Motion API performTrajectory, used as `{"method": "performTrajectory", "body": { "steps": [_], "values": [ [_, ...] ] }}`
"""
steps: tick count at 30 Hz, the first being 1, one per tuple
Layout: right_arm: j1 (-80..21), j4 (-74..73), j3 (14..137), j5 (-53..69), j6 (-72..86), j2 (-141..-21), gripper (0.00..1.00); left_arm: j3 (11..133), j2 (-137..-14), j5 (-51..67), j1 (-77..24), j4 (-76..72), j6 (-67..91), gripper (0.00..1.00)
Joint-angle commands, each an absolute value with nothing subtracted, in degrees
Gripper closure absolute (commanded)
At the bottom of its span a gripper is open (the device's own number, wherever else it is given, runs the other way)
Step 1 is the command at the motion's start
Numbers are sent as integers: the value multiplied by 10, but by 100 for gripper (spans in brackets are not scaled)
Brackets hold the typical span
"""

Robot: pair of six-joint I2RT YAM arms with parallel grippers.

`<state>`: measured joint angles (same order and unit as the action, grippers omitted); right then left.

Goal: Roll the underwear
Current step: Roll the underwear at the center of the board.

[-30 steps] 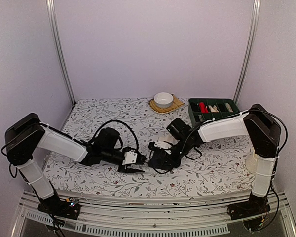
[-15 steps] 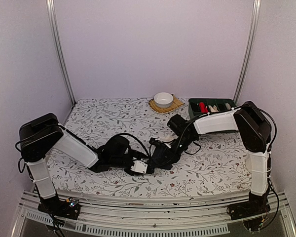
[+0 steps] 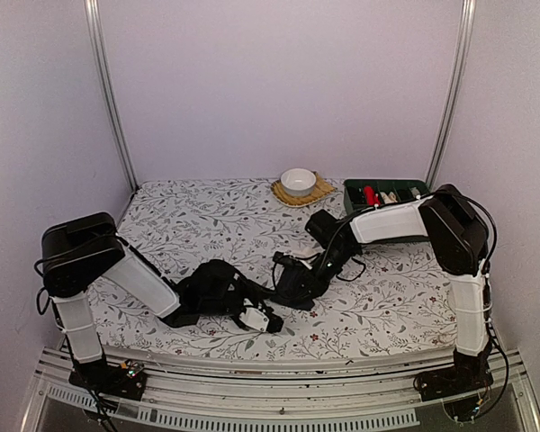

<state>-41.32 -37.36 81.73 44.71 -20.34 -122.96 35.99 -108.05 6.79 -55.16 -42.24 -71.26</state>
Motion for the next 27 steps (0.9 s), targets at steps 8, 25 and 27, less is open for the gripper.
{"method": "performTrajectory", "body": {
  "steps": [8,25,27],
  "values": [
    [-403,-393,834,460,-201,-1247,94,348,-1148,10,-577,-487,-773,65],
    [-403,-381,821,429,-204,-1215,83,423,-1134,13,-581,-295,-694,100],
    [-404,-363,802,409,-200,-1183,71,453,-1115,47,-575,-211,-663,100]
  ]
}}
